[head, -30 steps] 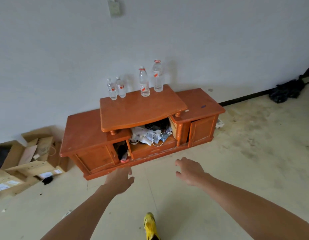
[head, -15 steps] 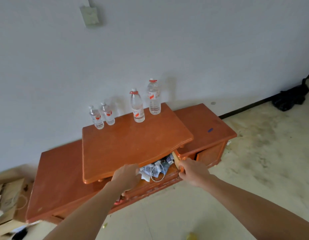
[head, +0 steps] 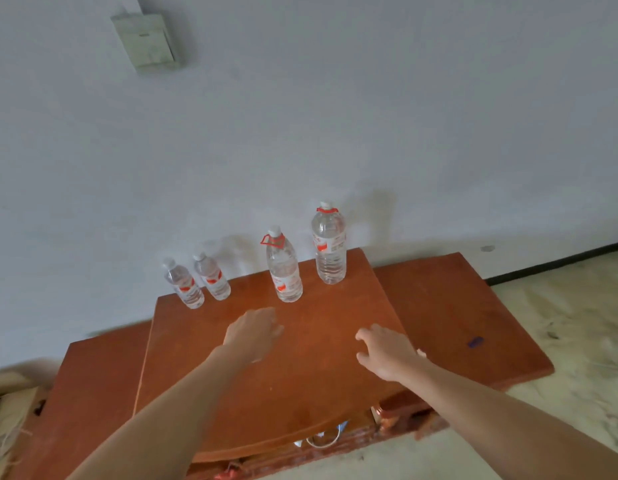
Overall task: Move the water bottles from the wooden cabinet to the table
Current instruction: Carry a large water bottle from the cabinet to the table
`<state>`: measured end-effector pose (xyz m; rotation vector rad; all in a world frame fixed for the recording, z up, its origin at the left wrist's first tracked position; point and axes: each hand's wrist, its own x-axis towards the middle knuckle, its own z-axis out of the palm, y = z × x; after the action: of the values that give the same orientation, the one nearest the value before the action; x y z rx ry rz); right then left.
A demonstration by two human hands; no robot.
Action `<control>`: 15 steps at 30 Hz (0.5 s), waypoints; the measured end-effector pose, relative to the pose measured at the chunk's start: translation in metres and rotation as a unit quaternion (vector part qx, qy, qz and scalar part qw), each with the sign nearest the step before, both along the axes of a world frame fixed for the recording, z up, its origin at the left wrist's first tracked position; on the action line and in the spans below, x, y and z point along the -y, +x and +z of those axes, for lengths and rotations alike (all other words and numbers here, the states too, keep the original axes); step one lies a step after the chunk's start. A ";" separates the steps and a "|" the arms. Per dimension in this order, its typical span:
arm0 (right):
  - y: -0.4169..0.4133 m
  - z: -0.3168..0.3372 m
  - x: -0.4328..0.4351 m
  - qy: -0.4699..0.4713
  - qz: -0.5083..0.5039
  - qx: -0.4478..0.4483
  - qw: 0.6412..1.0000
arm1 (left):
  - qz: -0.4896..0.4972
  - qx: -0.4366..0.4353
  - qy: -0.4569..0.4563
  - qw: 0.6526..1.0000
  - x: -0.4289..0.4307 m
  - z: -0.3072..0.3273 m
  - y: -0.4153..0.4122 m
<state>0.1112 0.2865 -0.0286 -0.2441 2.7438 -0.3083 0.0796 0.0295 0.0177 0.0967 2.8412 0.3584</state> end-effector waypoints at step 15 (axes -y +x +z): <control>-0.106 -0.065 0.036 -0.010 -0.053 0.065 0.996 | -0.017 -0.064 -0.057 0.996 -0.004 -0.016 -0.278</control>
<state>0.0055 0.2507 -0.0934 -0.0820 2.6310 -0.3679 -0.1988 0.0335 0.0018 0.1493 2.9757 0.1893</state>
